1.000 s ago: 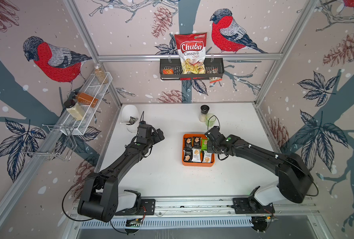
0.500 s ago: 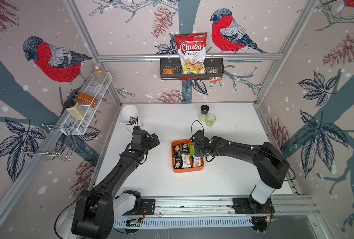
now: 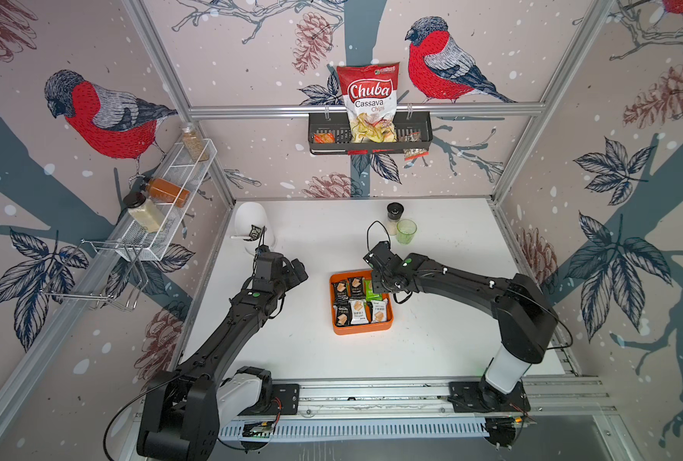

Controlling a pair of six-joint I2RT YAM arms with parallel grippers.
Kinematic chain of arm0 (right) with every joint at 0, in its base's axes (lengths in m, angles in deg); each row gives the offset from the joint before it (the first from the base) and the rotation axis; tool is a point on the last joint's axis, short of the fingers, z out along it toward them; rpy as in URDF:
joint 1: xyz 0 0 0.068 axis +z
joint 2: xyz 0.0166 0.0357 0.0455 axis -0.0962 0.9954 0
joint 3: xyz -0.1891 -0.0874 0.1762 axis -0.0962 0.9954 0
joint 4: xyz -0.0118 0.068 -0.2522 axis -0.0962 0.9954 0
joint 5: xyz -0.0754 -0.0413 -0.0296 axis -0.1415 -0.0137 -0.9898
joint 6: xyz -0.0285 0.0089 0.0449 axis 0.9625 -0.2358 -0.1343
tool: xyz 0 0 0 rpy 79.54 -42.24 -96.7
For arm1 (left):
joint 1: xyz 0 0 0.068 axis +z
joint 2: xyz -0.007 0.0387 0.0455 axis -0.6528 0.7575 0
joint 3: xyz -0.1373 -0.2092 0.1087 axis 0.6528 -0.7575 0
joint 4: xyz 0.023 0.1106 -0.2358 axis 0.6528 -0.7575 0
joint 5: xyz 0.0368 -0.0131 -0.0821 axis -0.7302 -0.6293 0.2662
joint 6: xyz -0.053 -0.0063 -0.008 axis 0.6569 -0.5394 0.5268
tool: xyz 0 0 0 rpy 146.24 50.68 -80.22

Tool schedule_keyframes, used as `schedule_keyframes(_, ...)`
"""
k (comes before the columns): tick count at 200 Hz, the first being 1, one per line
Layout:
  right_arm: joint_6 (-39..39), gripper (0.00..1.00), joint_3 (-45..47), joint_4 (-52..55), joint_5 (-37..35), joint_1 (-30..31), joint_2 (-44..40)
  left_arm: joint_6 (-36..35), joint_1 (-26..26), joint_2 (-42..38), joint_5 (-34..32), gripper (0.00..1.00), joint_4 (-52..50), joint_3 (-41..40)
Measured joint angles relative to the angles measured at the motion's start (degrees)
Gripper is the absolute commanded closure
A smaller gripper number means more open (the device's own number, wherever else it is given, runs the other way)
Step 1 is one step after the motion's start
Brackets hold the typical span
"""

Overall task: Take the cookies out of the storage box
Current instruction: Place the storage box at the center of the board, then pick up the cookie from the storage box.

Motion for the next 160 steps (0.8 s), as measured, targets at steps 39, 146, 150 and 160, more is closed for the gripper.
schedule_keyframes(39, 0.00, 0.41, -5.64, 2.40, 4.02, -0.09, 2.12, 1.09, 0.00, 0.66, 1.14, 0.04, 0.02, -0.35)
schedule_keyframes(146, -0.46, 0.37, -11.15, 6.21, 6.62, -1.40, 12.07, 1.92, 0.00, -3.37, 0.37, 0.04, -0.28, -4.13)
schedule_keyframes(150, -0.46, 0.36, -11.23, 6.21, 6.60, -1.40, 12.28, 1.92, 0.00, -3.39, 0.24, 0.04, -0.31, -4.15)
schedule_keyframes(160, -0.46, 0.36, -11.41, 6.21, 6.62, -1.40, 12.83, 1.92, 0.00, -3.39, -0.17, 0.04, -0.37, -4.17)
